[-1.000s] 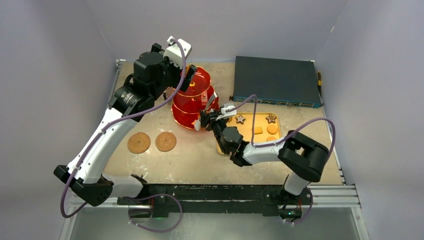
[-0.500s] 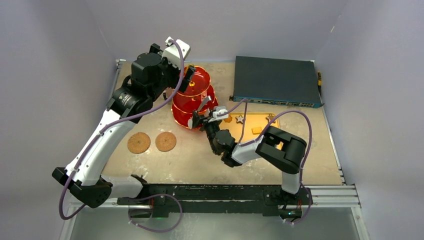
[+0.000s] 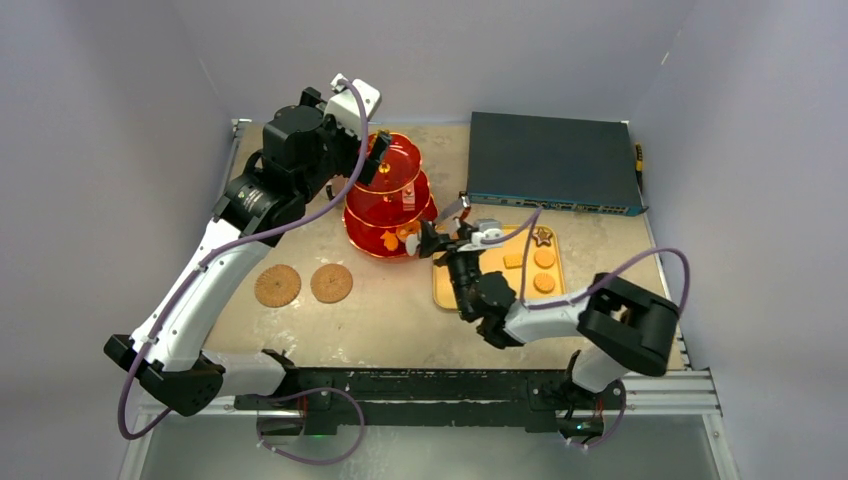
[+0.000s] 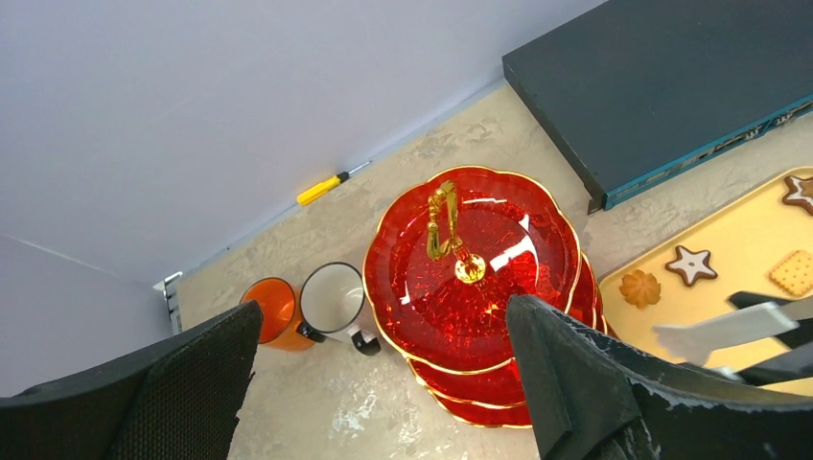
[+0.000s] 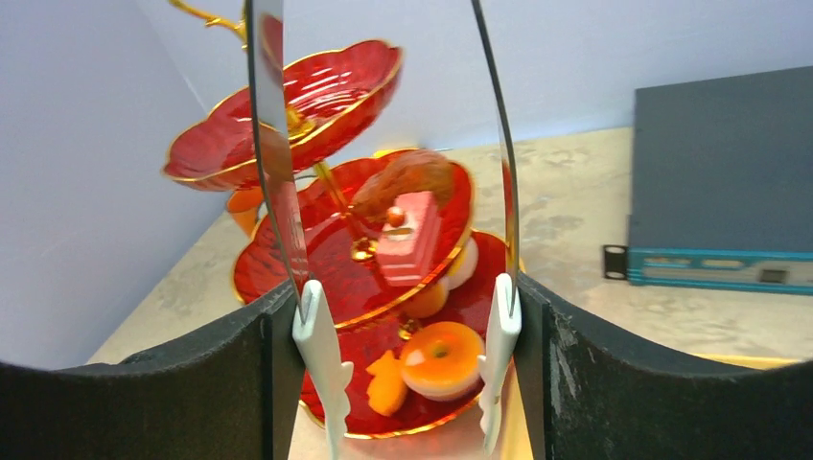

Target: Serve the afternoon tea

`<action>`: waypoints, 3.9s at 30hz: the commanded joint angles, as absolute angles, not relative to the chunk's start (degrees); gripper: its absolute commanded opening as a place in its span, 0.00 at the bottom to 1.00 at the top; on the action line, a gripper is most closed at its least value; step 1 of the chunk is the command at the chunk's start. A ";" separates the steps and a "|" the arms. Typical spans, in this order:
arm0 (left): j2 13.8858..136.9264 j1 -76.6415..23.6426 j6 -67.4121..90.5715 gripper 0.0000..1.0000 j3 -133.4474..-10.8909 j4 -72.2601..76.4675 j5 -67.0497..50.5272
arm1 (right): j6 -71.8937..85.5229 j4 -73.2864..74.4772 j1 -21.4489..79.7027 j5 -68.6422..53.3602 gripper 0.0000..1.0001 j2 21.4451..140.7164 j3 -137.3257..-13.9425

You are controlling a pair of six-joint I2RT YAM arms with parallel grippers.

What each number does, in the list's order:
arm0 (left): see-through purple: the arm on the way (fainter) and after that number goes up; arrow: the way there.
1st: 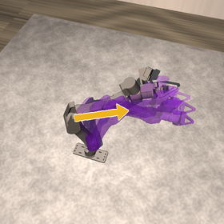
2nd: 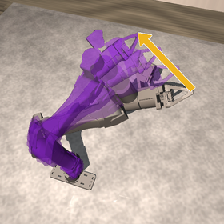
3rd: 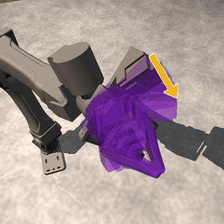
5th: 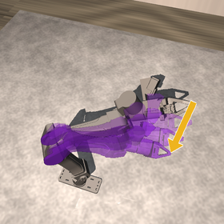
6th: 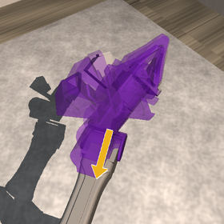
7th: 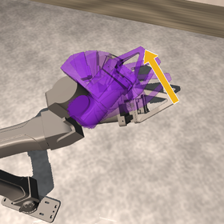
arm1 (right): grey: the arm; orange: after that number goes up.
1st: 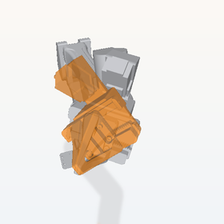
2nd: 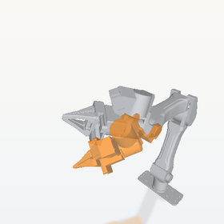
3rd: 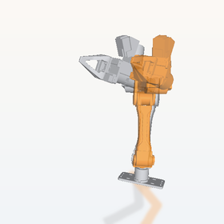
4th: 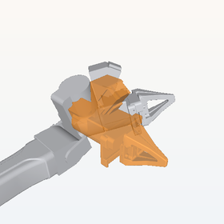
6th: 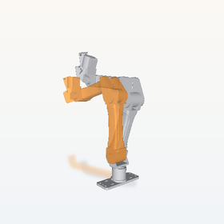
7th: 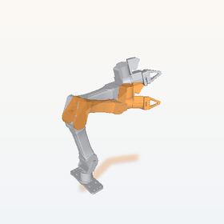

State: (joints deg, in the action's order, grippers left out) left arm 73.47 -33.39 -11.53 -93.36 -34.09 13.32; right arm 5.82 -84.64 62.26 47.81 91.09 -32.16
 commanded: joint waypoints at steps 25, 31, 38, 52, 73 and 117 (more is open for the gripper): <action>72.48 -33.13 -10.82 0.99 -94.75 -33.66 11.35 | 14.88 -58.53 46.88 59.54 0.78 71.23 -19.13; 72.36 -33.12 -11.01 0.99 -94.92 -33.64 11.56 | 10.17 -68.12 45.20 54.90 0.78 78.98 -21.90; 72.07 -33.11 -11.44 0.99 -94.75 -33.65 11.70 | 6.76 -70.85 43.57 50.63 0.76 84.81 -26.29; 71.62 -33.09 -12.04 0.99 -93.96 -33.23 11.98 | 8.10 -66.39 43.24 47.64 0.69 89.48 -29.32; 71.02 -33.07 -12.17 0.99 -93.69 -33.31 12.01 | 11.02 -61.31 42.50 47.70 0.60 92.97 -30.89; 70.32 -33.18 -11.76 0.98 -94.66 -33.71 10.90 | 14.96 -58.89 42.54 44.70 0.41 86.93 -24.91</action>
